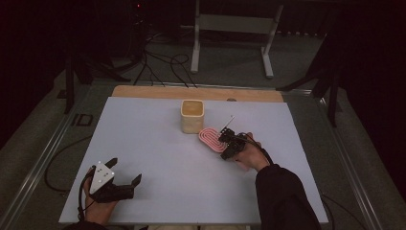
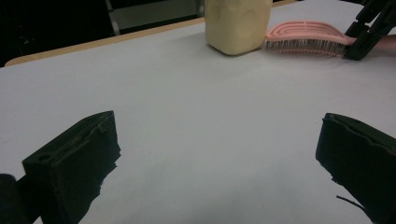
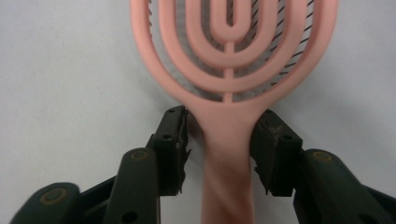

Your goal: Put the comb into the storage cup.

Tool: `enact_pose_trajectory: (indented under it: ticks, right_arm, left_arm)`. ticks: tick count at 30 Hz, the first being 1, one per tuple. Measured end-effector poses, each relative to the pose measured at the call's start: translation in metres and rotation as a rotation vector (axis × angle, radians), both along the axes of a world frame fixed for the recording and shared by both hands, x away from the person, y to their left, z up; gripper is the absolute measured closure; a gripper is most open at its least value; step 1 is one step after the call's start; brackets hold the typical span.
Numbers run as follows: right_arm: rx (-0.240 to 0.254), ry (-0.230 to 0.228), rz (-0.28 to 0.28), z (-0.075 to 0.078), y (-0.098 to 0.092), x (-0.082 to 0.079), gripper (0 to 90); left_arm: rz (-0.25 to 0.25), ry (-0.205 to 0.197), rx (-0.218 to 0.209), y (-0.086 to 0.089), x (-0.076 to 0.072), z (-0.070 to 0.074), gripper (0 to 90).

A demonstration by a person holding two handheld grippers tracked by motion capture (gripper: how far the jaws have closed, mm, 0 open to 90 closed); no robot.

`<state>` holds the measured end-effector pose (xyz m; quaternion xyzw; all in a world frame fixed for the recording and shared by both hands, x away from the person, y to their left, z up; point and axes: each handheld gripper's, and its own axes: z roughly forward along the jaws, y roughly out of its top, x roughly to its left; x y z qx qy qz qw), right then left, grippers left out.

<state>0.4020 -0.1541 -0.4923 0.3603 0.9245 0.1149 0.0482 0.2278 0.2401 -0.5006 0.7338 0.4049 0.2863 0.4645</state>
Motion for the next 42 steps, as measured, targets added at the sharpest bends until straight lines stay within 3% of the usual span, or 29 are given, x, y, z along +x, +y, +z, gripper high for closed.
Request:
enact_pose_trajectory:
  ticks: [5,8,14,20,29,42]
  right_arm:
    - [-0.001,0.008,-0.025,0.0,0.001,0.001,62.7]
    - [-0.017,0.001,0.003,0.0,0.0,0.003,63.5]
    - [-0.033,0.018,-0.014,0.001,0.001,0.001,67.2]
    - [-0.031,0.014,0.013,0.002,-0.002,-0.003,69.6]
    - [0.04,-0.001,-0.008,0.003,-0.012,-0.014,69.8]
    - [0.153,-0.129,-0.022,0.024,-0.027,-0.033,69.8]
  left_arm:
    - [-0.001,0.001,0.001,-0.001,0.0,0.0,0.0]
    - [-0.002,0.0,0.003,-0.001,0.0,0.0,0.0]
    - [0.0,0.0,0.002,-0.001,0.0,0.0,0.0]
    - [-0.001,0.001,0.005,-0.001,0.0,0.0,0.0]
    - [0.001,0.003,0.01,-0.001,0.0,-0.001,0.0]
    - [0.008,0.012,0.022,-0.002,0.001,-0.002,0.0]
